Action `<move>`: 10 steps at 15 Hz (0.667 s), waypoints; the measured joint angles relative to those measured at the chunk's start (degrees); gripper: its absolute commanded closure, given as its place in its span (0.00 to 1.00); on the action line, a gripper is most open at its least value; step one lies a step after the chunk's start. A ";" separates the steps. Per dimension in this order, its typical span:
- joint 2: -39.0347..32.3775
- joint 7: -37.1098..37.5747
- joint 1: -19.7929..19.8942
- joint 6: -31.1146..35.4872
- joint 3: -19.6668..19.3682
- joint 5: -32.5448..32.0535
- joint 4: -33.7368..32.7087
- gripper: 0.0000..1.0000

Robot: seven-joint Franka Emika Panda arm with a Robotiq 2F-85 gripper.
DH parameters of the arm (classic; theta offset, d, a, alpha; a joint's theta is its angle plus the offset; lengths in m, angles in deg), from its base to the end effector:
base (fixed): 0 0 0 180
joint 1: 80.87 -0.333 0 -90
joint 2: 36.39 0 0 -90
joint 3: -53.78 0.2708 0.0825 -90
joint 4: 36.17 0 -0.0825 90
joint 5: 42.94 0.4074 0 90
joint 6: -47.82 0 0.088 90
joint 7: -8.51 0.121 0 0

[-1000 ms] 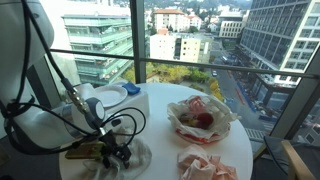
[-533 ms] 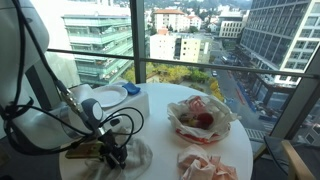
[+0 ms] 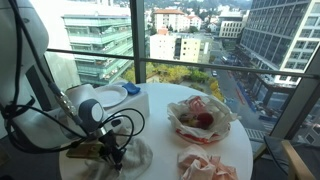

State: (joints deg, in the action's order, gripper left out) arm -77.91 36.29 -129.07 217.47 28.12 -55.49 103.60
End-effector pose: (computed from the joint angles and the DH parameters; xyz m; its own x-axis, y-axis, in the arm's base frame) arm 0.3922 0.1043 -0.0328 0.9791 0.1973 -0.0498 0.2021 -0.9148 0.3497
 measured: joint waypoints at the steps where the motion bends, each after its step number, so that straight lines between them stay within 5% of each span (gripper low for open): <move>1: 0.00 -0.11 0.00 0.00 -0.14 0.18 0.01 0.99; 6: 0.04 -0.24 -0.92 0.23 -2.34 0.45 0.10 0.99; 10: 0.08 0.06 -4.97 -0.29 -7.89 0.68 0.82 0.99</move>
State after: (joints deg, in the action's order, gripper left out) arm -77.83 36.36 -134.05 217.18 20.24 -54.81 104.42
